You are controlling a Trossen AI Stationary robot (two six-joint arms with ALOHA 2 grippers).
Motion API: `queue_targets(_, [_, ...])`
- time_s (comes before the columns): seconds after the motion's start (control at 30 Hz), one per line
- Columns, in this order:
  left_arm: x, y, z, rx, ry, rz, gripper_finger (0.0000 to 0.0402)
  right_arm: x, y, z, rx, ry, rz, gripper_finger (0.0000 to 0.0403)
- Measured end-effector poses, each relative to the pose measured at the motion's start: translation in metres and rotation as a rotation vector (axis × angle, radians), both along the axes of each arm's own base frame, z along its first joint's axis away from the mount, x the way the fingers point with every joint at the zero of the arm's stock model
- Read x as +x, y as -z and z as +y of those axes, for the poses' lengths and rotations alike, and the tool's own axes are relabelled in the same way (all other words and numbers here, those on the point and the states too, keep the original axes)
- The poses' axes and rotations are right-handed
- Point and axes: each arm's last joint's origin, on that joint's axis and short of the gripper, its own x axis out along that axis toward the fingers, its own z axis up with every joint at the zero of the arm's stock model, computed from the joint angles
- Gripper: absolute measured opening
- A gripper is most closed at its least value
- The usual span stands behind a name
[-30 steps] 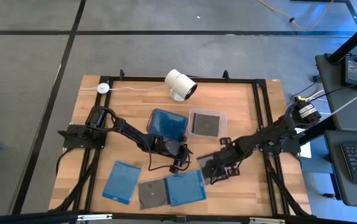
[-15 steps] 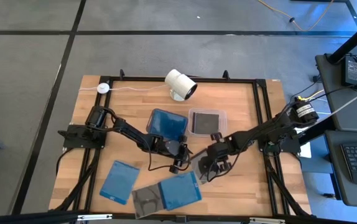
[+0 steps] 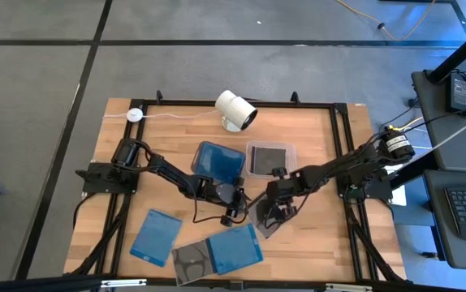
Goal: Pick & place jewel cases by type
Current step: Put the right black cd case into the transparent bin
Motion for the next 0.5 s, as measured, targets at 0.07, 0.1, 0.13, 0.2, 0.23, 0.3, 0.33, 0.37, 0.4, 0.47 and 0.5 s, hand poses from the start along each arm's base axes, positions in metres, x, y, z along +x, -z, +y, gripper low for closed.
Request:
queue_targets(0.07, [0.000,0.000,0.000,0.000,0.000,-0.001,0.0193,0.003,-0.007,0.002,0.004,0.010,0.007,0.0111])
queue_targets(0.1, [0.000,0.000,0.000,0.000,0.000,-0.001,0.0193,0.005,-0.011,0.003,0.005,0.008,0.009,0.0111])
queue_targets(0.13, [0.000,0.000,0.000,0.000,0.000,-0.001,0.0193,0.007,-0.015,0.005,0.006,0.004,0.007,0.0111])
queue_targets(0.2, [0.000,0.000,0.000,0.000,-0.001,-0.001,0.0193,0.011,-0.025,0.010,0.016,0.010,0.002,0.0111])
queue_targets(0.23, [0.000,-0.002,0.000,0.000,0.001,0.001,0.0193,0.012,-0.030,0.013,0.020,0.011,0.003,0.0111])
queue_targets(0.3, [-0.004,-0.006,-0.001,-0.002,0.012,0.025,0.0193,0.012,-0.038,0.018,0.032,0.020,0.005,0.0111])
queue_targets(0.33, [-0.006,-0.009,-0.001,-0.002,0.015,0.040,0.0193,0.011,-0.042,0.021,0.040,0.027,0.000,0.0111])
queue_targets(0.37, [-0.009,-0.013,-0.002,-0.002,0.017,0.063,0.0194,0.009,-0.045,0.024,0.047,0.033,-0.003,0.0111])
queue_targets(0.4, [-0.012,-0.018,-0.002,-0.005,0.018,0.074,0.0194,0.007,-0.049,0.026,0.056,0.037,-0.008,0.0111])
queue_targets(0.47, [-0.017,-0.032,-0.005,-0.023,0.011,0.082,0.0194,0.001,-0.055,0.033,0.086,0.059,-0.033,0.0111])
queue_targets(0.5, [-0.019,-0.039,-0.006,-0.035,0.008,0.083,0.0194,-0.002,-0.058,0.036,0.101,0.073,-0.040,0.0111])
